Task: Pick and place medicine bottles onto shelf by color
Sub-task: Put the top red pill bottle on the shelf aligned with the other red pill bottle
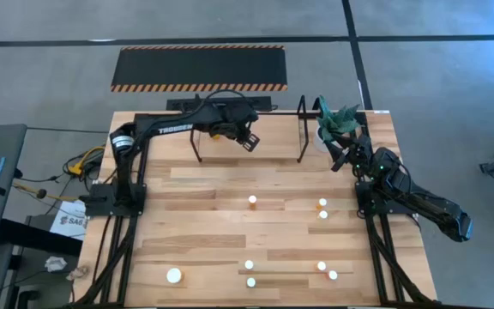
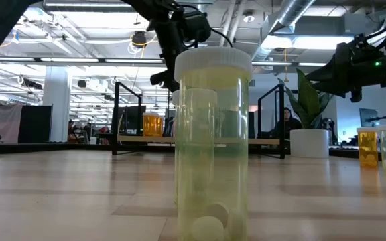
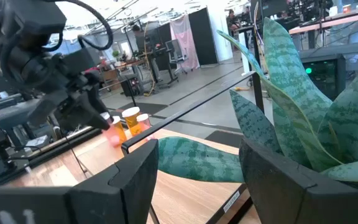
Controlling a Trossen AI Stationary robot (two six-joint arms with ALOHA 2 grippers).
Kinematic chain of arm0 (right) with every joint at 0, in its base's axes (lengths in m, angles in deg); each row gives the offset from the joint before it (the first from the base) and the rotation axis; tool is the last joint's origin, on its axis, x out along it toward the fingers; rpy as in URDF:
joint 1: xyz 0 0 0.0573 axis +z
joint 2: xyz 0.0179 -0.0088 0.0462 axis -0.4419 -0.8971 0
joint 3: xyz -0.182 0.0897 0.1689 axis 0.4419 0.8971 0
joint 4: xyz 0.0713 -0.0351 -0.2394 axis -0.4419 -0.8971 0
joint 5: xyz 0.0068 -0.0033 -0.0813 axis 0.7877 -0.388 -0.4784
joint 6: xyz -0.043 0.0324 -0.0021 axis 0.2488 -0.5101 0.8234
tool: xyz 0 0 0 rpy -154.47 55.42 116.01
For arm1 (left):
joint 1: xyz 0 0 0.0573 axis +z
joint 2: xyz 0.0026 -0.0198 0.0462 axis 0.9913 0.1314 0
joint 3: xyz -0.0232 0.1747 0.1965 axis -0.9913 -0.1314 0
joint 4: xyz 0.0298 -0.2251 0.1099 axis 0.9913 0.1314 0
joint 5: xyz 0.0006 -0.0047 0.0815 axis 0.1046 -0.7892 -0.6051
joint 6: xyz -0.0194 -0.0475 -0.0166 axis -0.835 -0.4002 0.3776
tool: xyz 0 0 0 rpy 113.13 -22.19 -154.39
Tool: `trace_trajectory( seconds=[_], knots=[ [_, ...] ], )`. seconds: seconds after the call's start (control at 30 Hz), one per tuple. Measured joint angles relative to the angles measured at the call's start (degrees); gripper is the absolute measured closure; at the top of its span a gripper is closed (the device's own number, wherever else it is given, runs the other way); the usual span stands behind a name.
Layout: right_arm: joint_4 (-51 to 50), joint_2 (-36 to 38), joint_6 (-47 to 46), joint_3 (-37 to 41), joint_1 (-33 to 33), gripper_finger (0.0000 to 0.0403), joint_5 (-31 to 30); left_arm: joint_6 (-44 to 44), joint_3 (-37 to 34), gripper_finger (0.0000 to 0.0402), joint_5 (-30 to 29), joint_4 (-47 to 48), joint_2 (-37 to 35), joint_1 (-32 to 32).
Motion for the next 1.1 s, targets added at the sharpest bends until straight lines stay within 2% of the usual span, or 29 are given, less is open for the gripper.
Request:
trace_trajectory(
  seconds=[0.3, 0.43, 0.57, 1.1],
  knots=[
    [0.0, 0.0, 0.0, 0.0, 0.0, 0.0154, 0.0, -5.3, -3.7, 0.0301, -2.1, -1.2, 0.2, 0.8],
    [0.0, 0.0, 0.0, 0.0, 0.0, 0.0154, 0.0, -7.1, -4.0, 0.0301, -4.2, -2.5, 1.1, 1.9],
    [0.0, 0.0, 0.0, 0.0, 0.0, 0.0154, 0.0, -9.1, -4.0, 0.0301, -3.9, -3.8, 1.9, 2.8],
    [0.0, 0.0, 0.0, 0.0, 0.0, 0.0154, 0.0, -10.6, -4.0, 0.0297, -6.4, -1.7, 2.1, 3.1]
  ],
)
